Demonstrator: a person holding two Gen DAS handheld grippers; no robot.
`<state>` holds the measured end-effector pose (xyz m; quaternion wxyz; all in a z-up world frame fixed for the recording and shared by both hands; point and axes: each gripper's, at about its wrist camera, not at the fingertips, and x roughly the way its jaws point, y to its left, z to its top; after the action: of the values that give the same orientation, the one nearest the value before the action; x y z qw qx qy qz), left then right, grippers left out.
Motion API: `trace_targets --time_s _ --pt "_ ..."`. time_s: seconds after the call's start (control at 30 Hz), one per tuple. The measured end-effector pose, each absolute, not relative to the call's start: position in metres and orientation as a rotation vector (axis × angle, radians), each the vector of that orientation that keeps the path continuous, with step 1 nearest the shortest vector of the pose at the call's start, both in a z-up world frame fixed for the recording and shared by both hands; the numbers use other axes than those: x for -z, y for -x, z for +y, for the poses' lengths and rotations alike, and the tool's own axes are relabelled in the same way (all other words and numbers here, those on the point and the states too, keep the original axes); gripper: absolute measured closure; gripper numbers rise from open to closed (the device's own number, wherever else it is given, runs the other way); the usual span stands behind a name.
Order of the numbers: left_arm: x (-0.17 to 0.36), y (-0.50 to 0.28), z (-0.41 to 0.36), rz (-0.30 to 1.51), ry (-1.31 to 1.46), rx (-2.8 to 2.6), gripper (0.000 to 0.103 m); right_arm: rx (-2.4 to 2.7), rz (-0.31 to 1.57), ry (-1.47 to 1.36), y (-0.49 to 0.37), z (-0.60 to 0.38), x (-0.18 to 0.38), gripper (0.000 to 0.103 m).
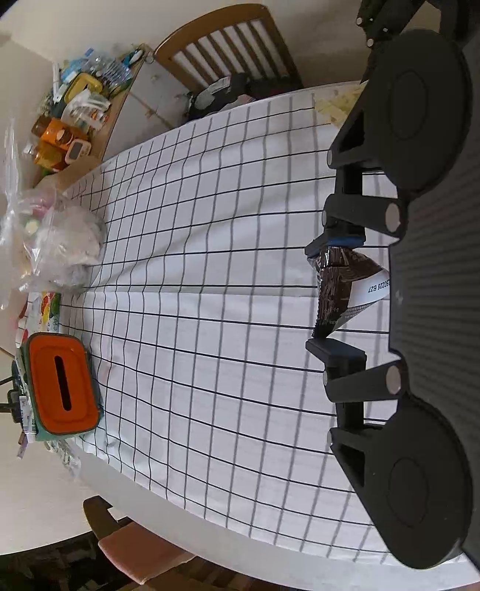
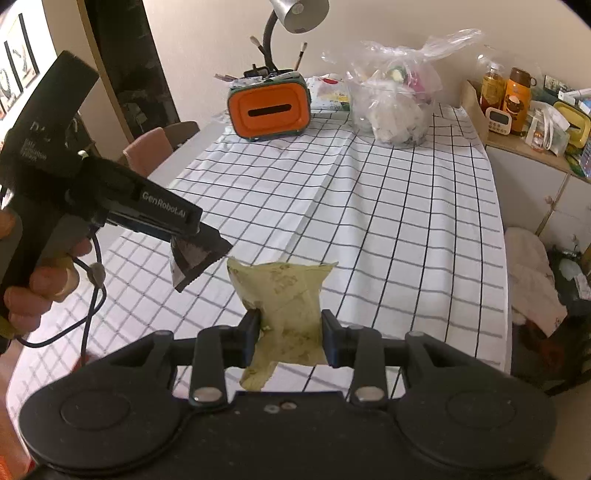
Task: Organize snacks
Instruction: 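Carry the chocolate wrapper and pale green bag into the white box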
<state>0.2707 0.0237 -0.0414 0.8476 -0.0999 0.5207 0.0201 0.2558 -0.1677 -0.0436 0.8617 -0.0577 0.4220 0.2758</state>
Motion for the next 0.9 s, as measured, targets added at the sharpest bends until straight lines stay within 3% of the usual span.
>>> trace_targets --time_s 0.9 --pt "0.036 -0.138 -0.007 1.177 0.083 0.025 0.056 -0.604 0.955 0.024 -0.155 -0.194 0.037 0.069"
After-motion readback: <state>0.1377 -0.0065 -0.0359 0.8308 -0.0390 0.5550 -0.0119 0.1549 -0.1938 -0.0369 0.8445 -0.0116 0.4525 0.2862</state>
